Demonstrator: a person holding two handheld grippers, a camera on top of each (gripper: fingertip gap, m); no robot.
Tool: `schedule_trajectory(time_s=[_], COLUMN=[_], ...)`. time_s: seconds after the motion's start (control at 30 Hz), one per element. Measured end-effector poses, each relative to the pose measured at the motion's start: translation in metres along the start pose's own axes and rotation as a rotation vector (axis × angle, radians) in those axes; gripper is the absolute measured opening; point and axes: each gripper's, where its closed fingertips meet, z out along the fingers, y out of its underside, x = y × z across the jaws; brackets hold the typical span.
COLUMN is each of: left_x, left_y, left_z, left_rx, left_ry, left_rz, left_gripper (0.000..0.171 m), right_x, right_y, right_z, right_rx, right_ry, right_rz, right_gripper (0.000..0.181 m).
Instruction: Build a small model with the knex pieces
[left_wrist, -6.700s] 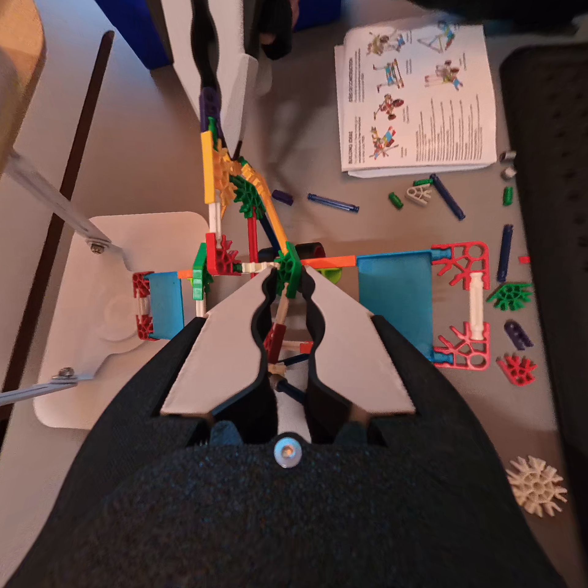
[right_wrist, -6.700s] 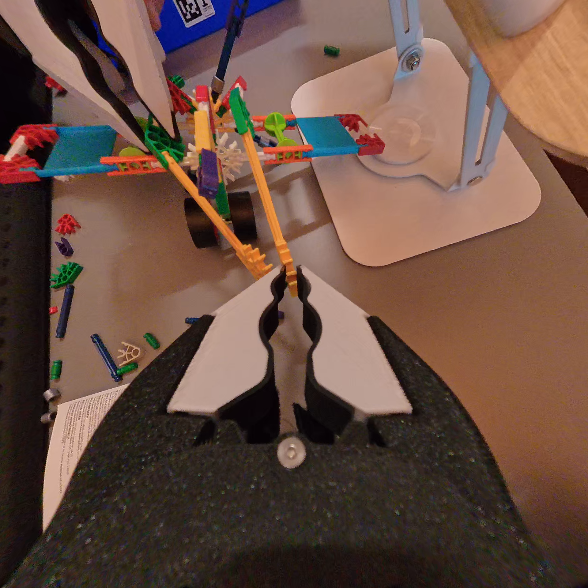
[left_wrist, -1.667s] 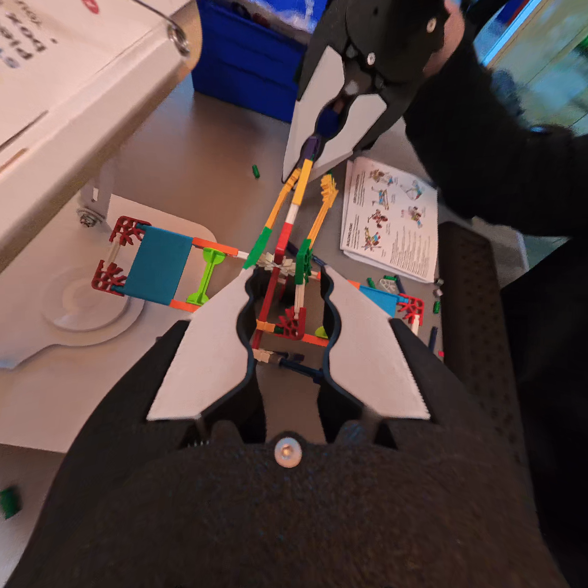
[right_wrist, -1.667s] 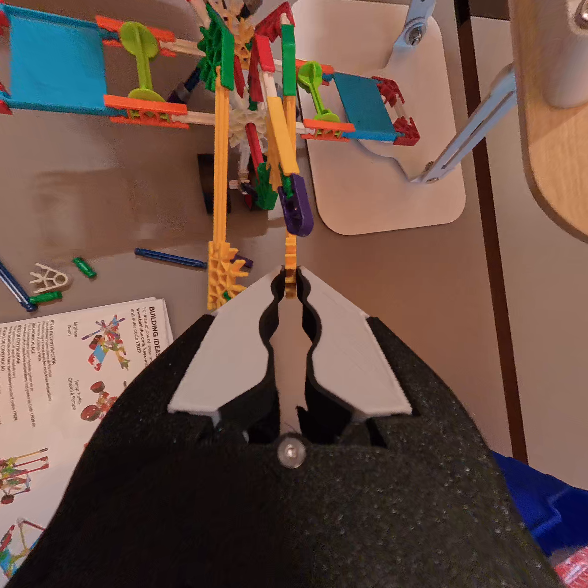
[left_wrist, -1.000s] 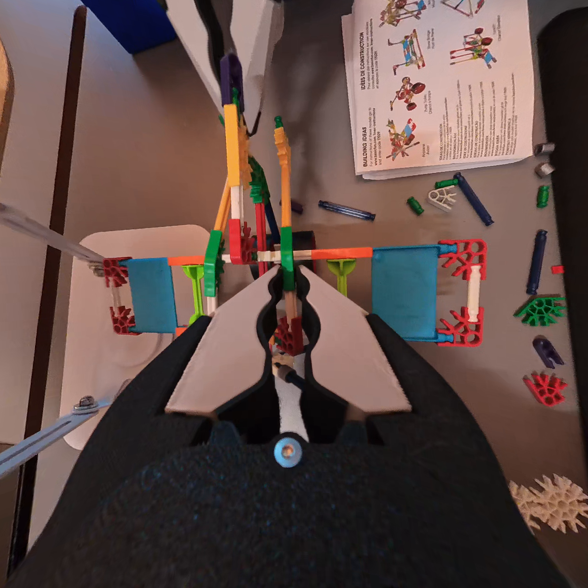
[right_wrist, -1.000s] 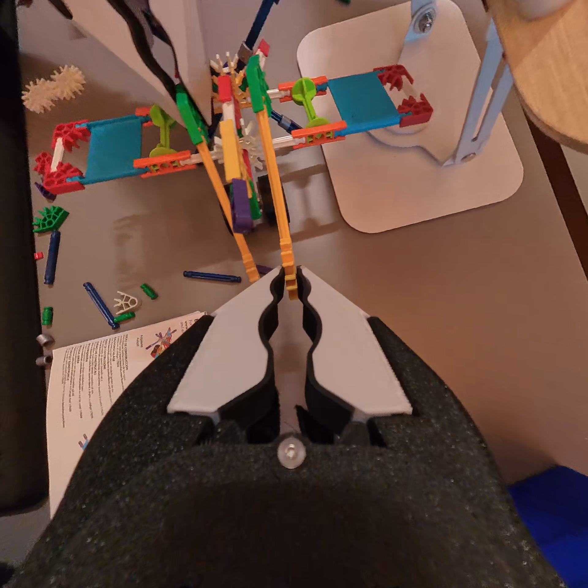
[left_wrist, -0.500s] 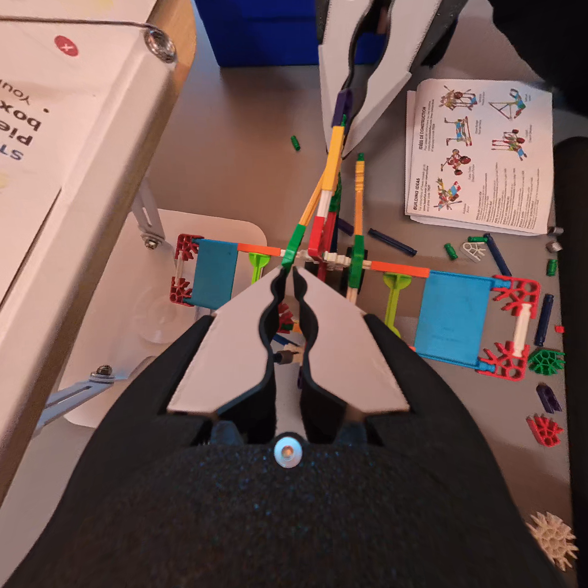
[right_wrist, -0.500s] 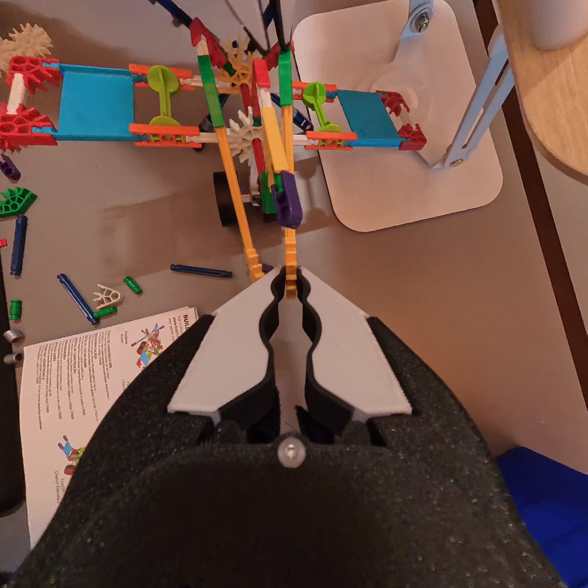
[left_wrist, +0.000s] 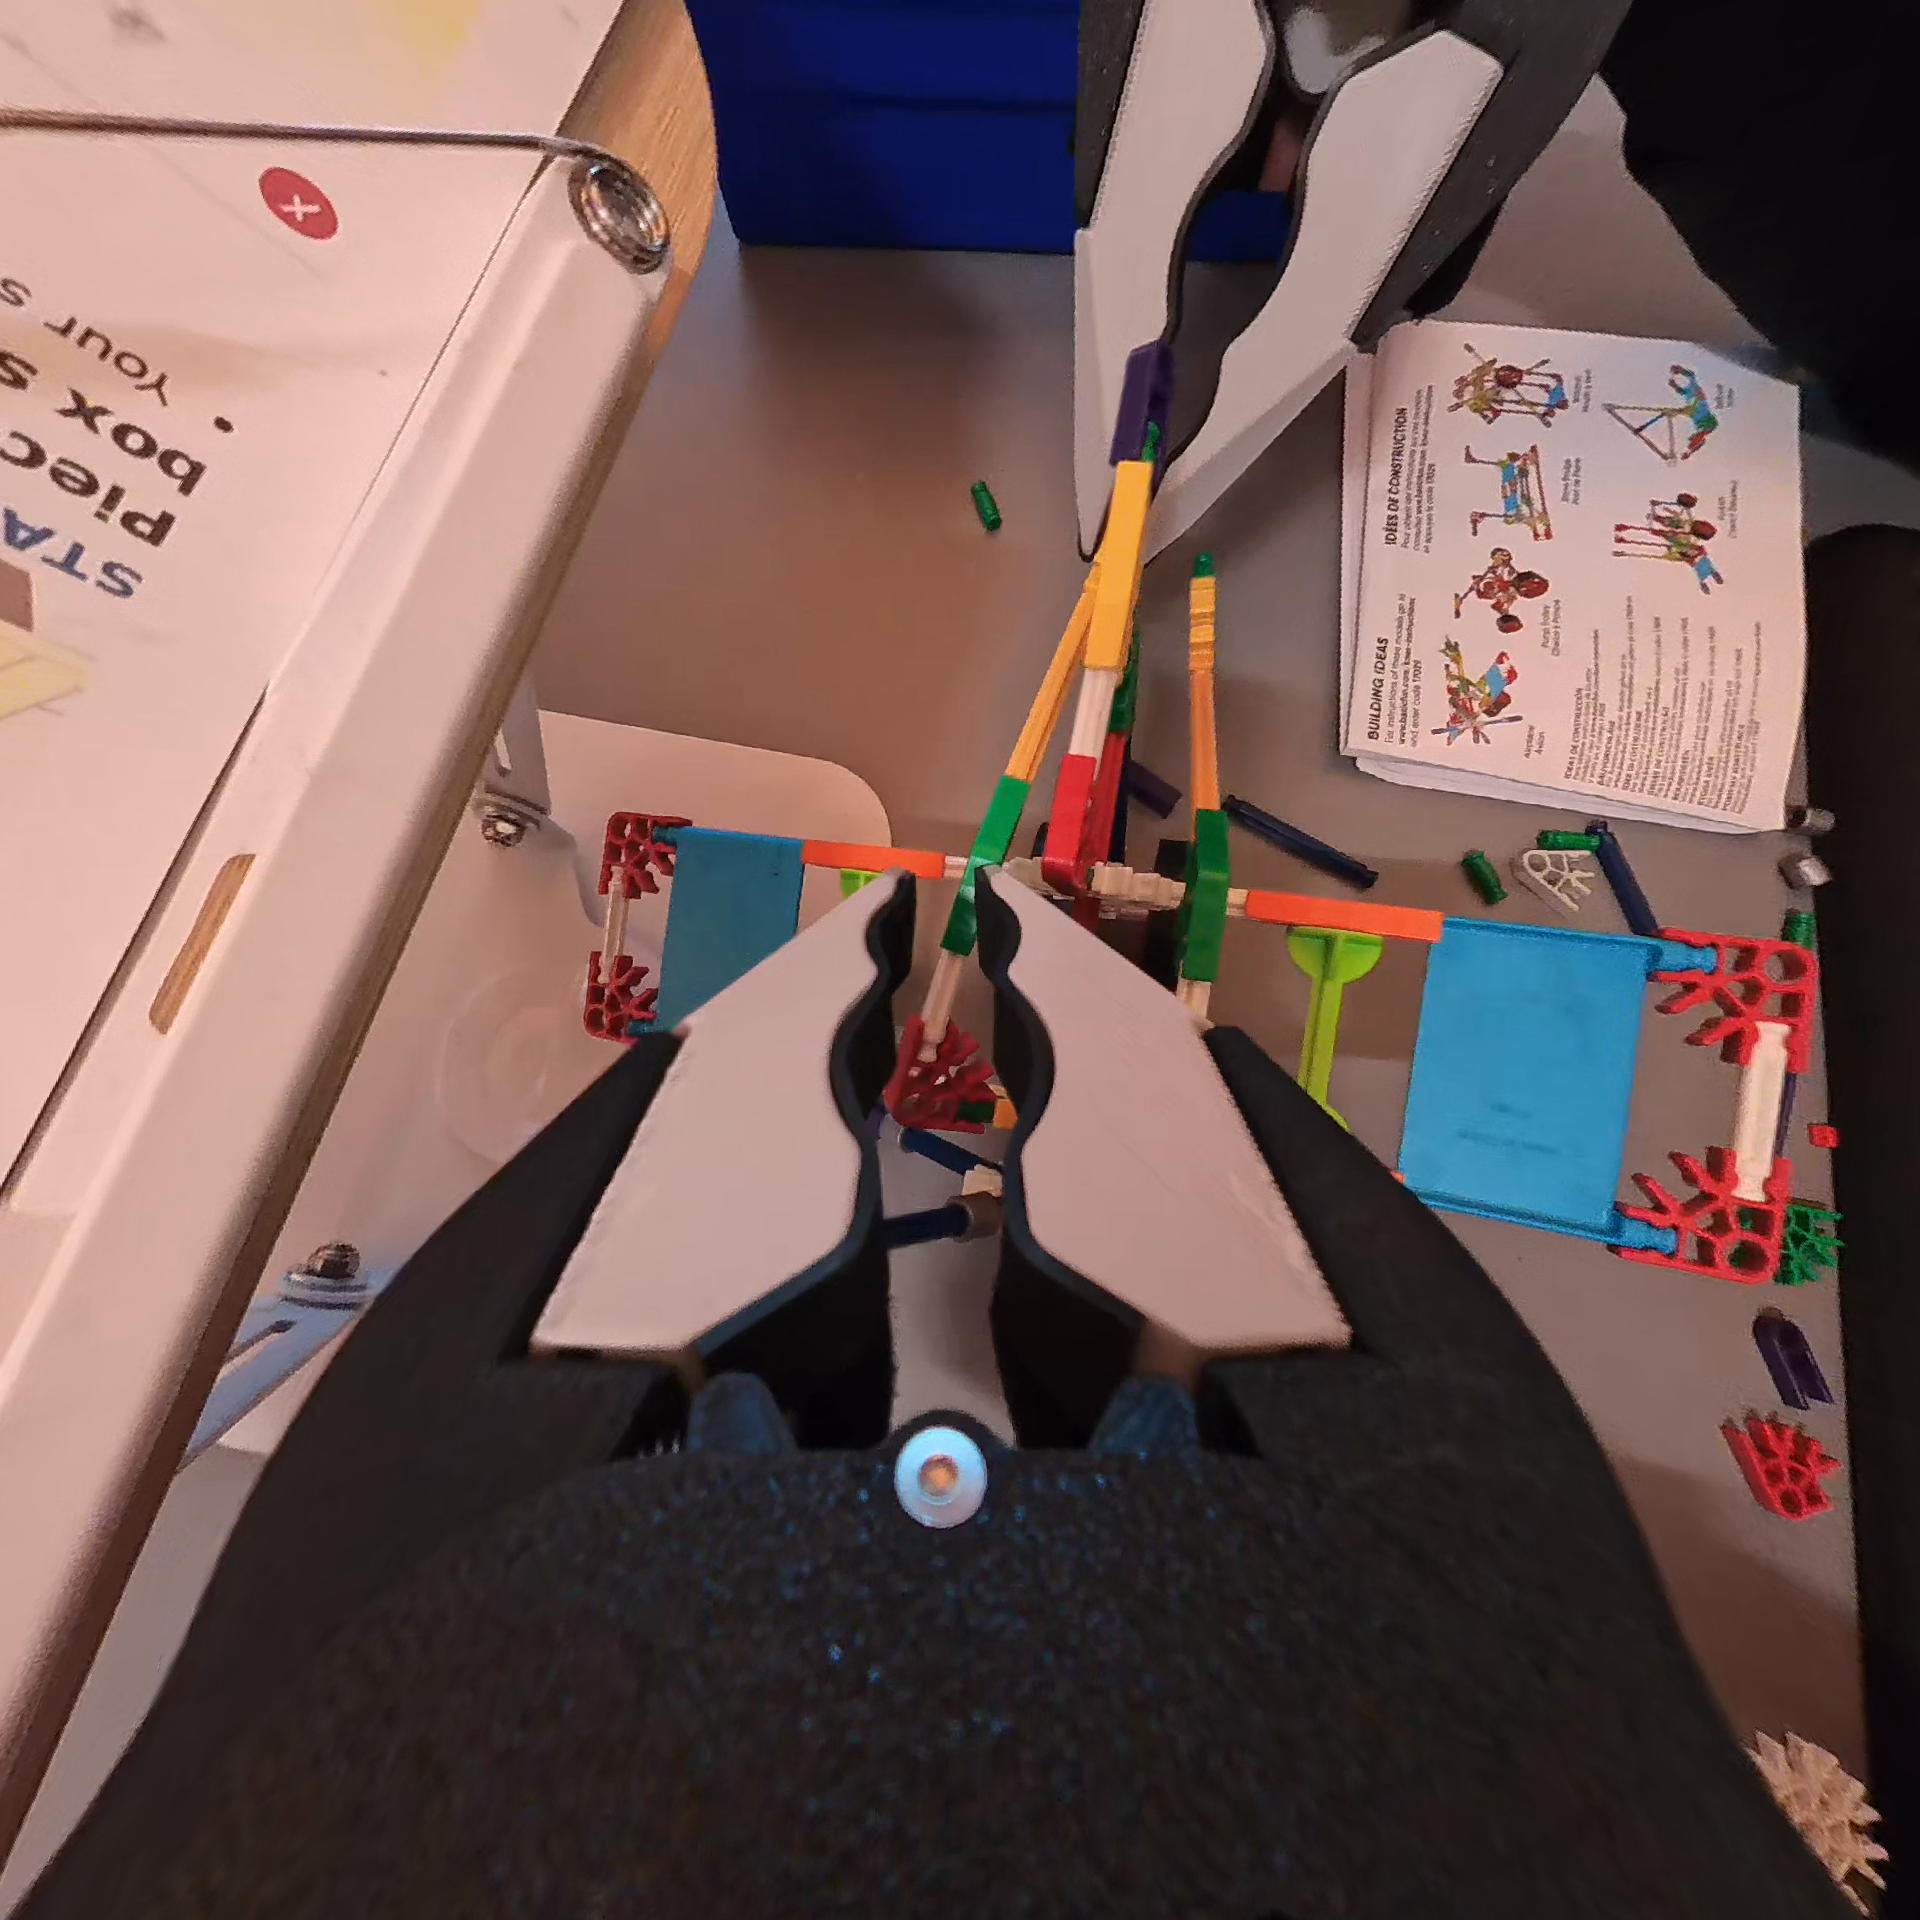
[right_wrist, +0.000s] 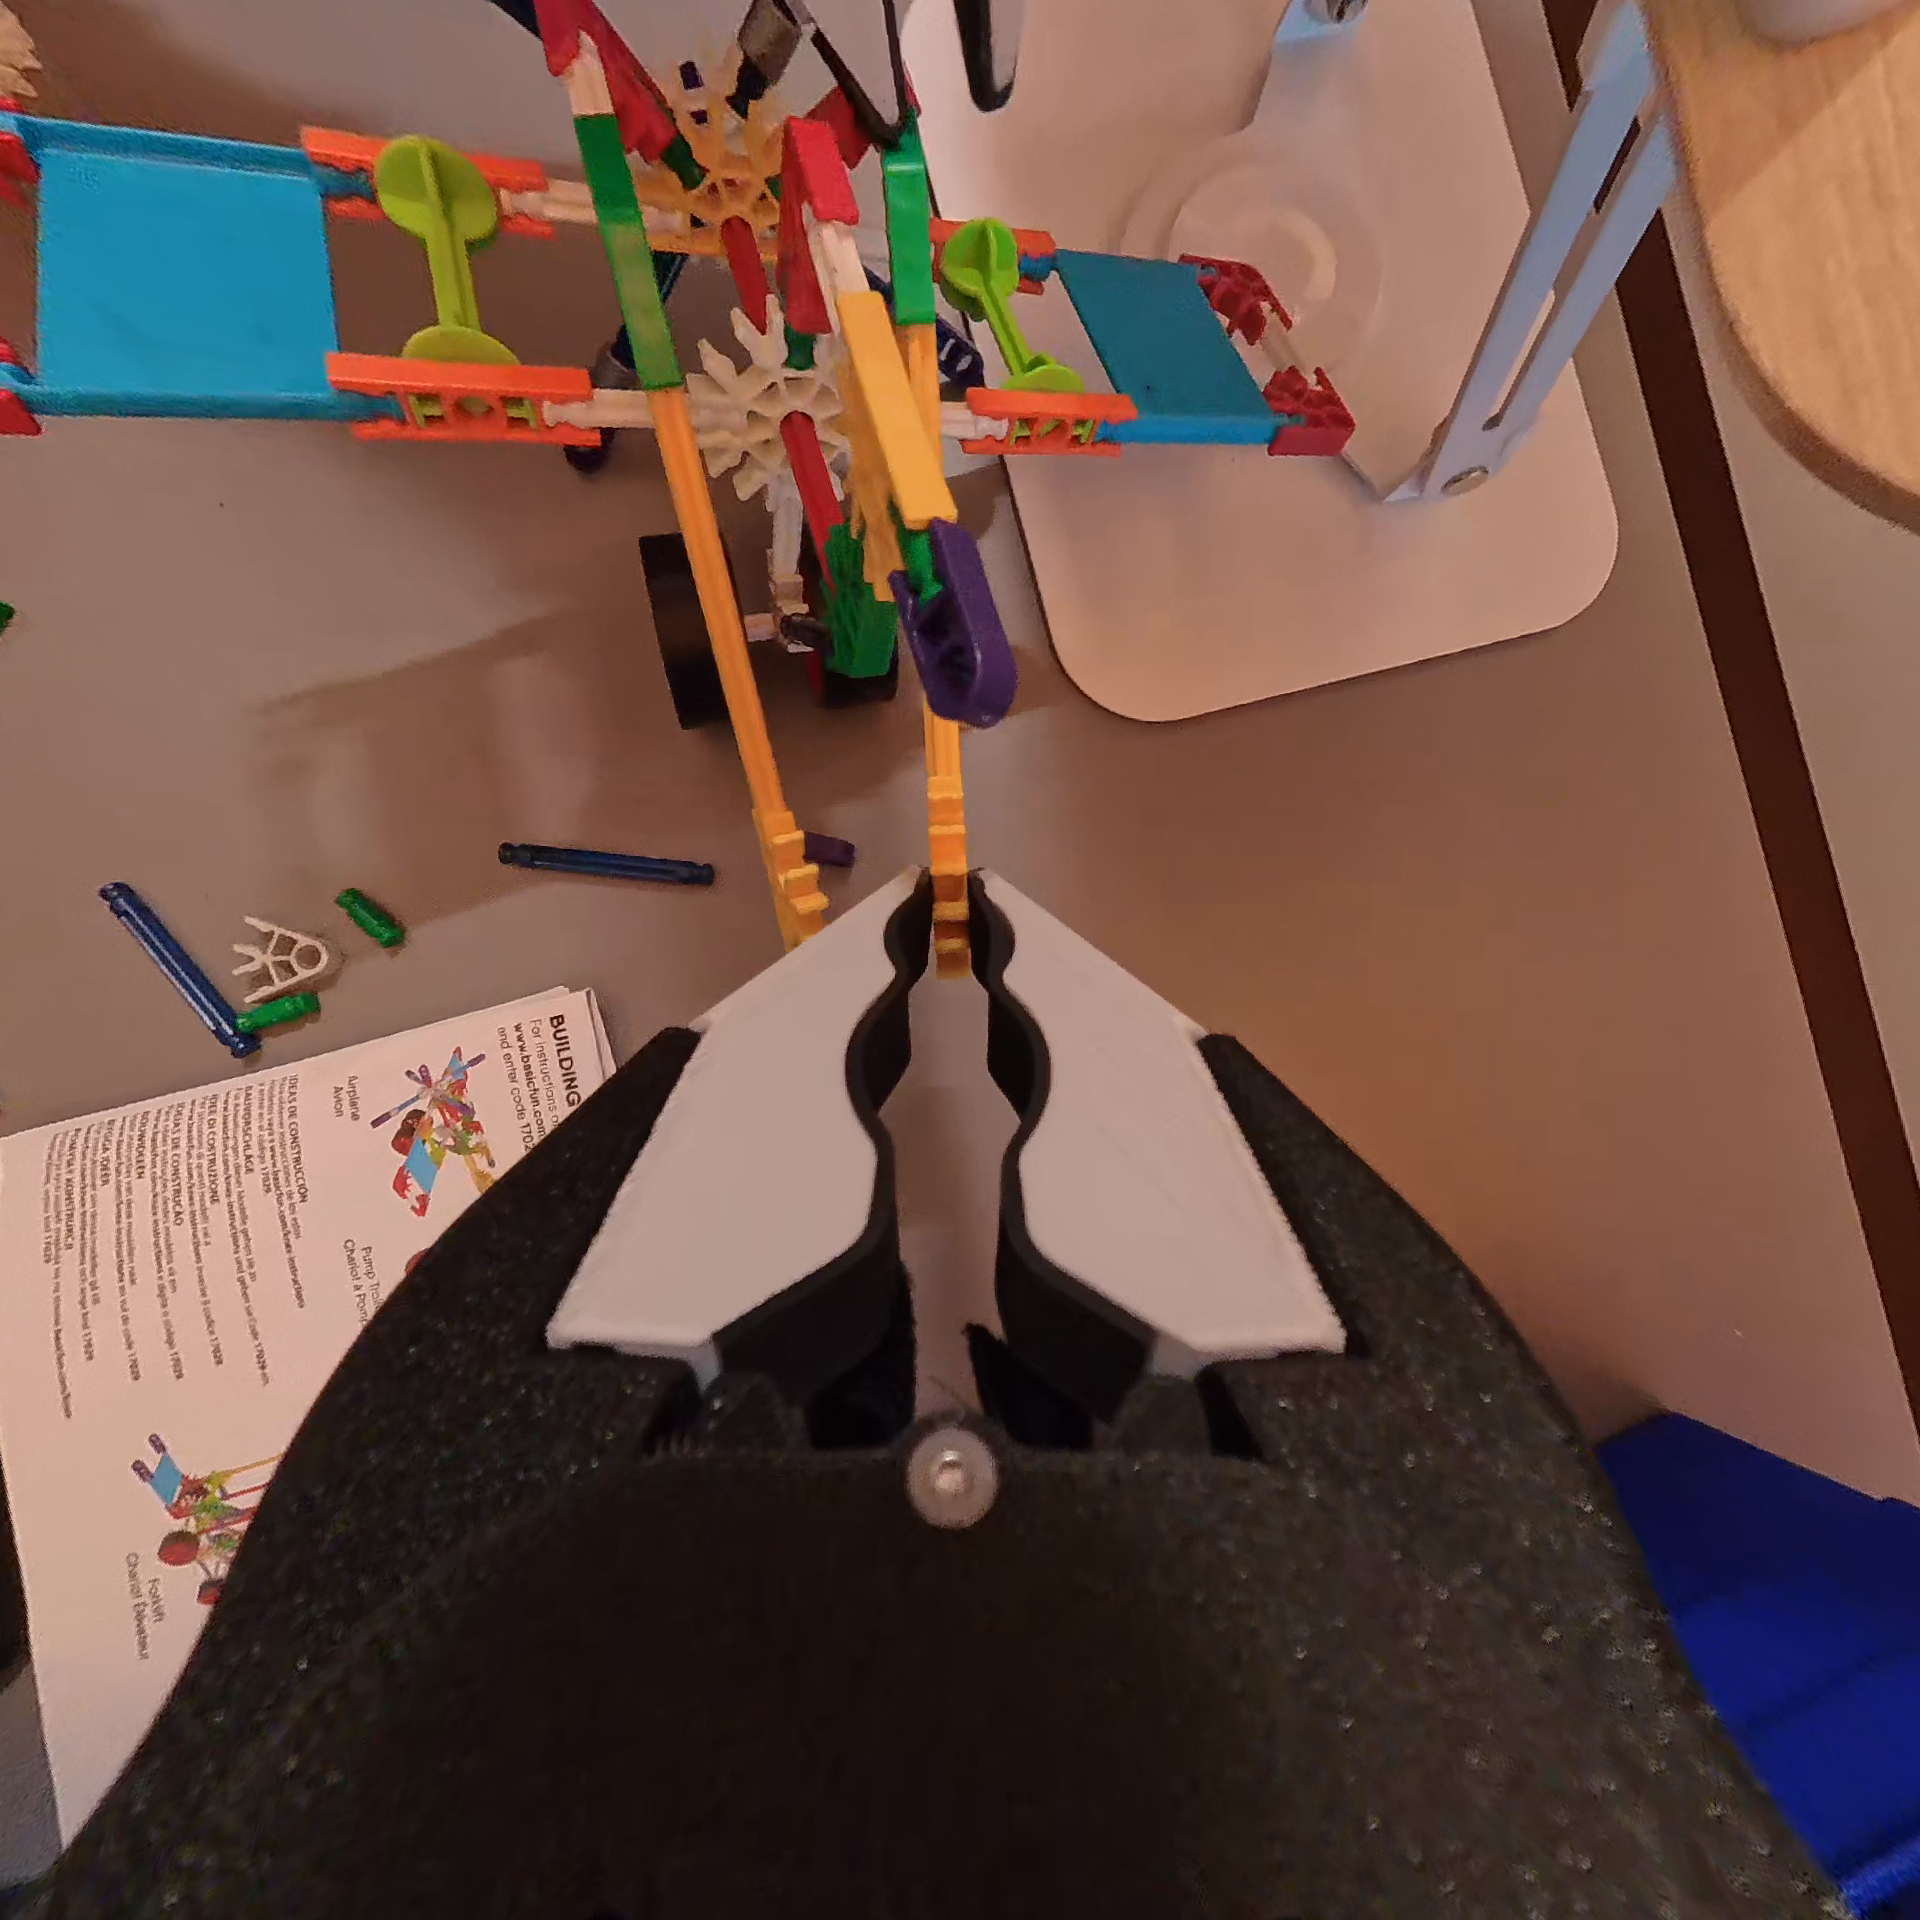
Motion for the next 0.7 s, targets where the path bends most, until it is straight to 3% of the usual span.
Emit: schedule_trajectory(time_s=[0.17,0.5,0.7], left_x=[-0.004,-0.008,-0.004], left_y=[0.0,-0.003,-0.003], left_z=[0.0,0.006,0.006], left_rx=[0.004,0.02,0.027], left_ry=[-0.004,-0.007,0.016], left_rz=[-0.019,-0.059,-0.08], left_gripper=[0.016,0.009,0.011], right_x=[0.002,0.014,0.028], right_y=[-0.001,0.002,0.003], right_z=[-0.001,-0.002,0.0], right_rx=[0.002,-0.024,-0.009], right_ry=[0.012,0.102,0.137], right_rz=[-0.002,-0.039,0.048], right_gripper=[0.006,0.006,0.011])
